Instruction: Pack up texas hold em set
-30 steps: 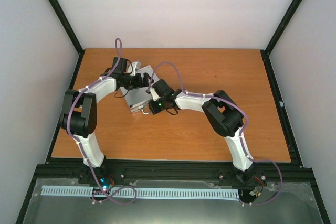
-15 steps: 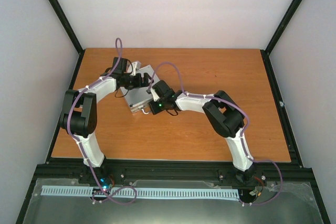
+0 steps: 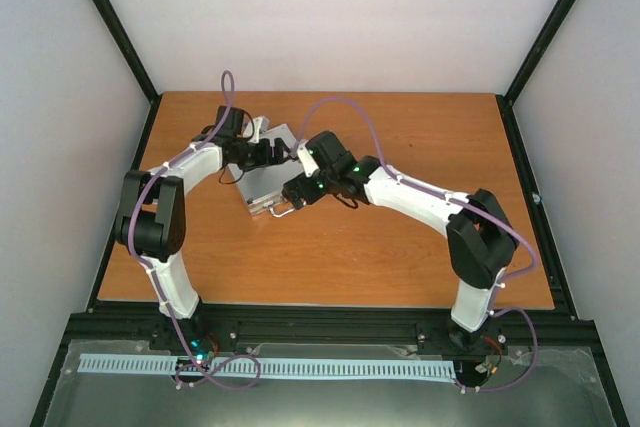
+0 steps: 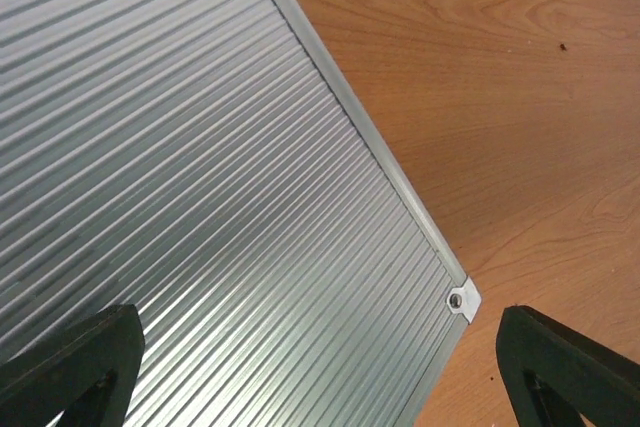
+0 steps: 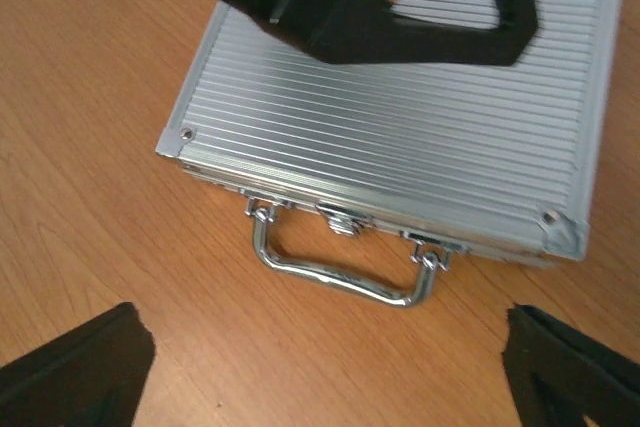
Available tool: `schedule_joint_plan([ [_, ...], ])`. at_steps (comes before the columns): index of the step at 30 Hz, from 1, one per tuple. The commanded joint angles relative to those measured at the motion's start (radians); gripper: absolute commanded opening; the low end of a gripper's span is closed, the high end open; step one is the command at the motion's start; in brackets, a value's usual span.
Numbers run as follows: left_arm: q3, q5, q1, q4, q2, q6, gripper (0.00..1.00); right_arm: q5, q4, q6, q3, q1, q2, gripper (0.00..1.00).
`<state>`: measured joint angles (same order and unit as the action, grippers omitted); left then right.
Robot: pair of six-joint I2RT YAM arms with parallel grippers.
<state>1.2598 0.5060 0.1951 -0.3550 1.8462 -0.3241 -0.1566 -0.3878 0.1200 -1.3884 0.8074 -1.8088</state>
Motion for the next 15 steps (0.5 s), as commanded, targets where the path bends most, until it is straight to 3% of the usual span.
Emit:
schedule_joint_plan([
  [1,0.033,-0.068,0.007,-0.271,0.025,-0.014,1.00,0.114,-0.120,0.013,0.011,-0.007,0.060,1.00],
  [15,0.416,-0.248,0.007,-0.574,-0.121,0.047,1.00,0.283,-0.366,0.162,-0.020,-0.092,0.215,1.00],
])
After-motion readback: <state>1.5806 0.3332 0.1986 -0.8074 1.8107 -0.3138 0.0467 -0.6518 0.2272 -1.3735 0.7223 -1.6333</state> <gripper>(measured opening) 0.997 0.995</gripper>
